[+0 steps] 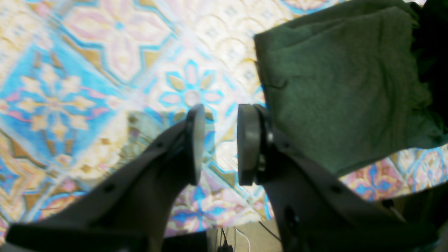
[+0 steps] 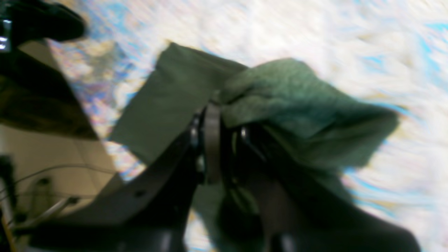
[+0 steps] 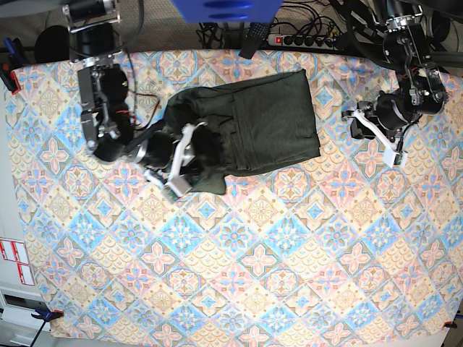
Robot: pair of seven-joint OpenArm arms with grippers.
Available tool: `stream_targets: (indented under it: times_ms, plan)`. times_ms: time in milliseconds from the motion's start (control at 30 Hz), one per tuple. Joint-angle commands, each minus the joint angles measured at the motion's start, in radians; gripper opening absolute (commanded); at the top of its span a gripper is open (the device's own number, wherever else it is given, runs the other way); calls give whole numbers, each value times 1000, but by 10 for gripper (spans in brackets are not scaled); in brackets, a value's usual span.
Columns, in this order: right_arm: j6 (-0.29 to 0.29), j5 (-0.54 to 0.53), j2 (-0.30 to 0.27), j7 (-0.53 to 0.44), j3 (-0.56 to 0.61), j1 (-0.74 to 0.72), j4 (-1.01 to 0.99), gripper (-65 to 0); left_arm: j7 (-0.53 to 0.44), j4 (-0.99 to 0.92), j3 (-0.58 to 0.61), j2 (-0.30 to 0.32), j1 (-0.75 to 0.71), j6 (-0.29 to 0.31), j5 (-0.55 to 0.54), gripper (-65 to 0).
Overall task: Fold the T-shirt properly
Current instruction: 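Fold the held end over toward the left gripper with the right gripper, then release the right gripper and regrasp the folded bundle's edge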
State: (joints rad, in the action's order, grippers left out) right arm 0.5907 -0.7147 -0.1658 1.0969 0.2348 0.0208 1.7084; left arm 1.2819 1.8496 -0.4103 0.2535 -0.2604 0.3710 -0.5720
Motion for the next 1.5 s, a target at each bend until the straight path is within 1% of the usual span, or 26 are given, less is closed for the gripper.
stream_targets:
  times_ms: [0,100,133,233,367,500,667,800,933,1033,1133,1267,1367,1467]
  plan:
    - [7,-27,12,-16,10,-11,14,-613,-17,18,-6,7,0,4,-7,-504]
    - [8,-26,48,-11,57,-11,9,-613,-17,18,-22,7,-6,4,-7,-504]
    - [8,-19,51,-10,74,-20,11,-613,-17,18,-25,7,-7,4,-6,-504]
    - [8,20,55,-10,119,-65,9,-612,-17,18,-31,7,-20,4,-7,-504]
    - [8,96,55,-8,211,-109,8,-612,-17,18,-31,7,-23,4,-9,-504]
    - [8,151,58,-8,292,-143,-24,-580,-17,18,-31,5,-23,4,-10,-504]
    - [8,240,61,-16,407,-144,-57,-559,-17,18,-29,4,-23,4,-10,-504]
    - [8,283,61,-14,459,-144,-57,-524,-17,18,-26,0,-23,4,-10,-504]
    - [8,375,55,-10,487,-138,-40,-448,-17,18,-26,0,-21,4,-10,-504]
    - [7,402,51,-14,489,-138,-5,-427,-17,18,-25,0,-18,4,-12,-504]
    - [7,402,-19,-18,418,-137,41,-426,-17,18,-25,0,-17,4,-12,-504]
    - [7,401,-90,-19,312,-77,101,-426,-17,18,-25,0,-17,4,-12,-504]
    - [7,401,-102,-19,223,-37,114,-422,-17,18,-25,-1,-17,4,-12,-504]
    - [7,396,-102,-14,182,-29,109,-421,-17,18,-25,-1,-17,6,-12,-504]
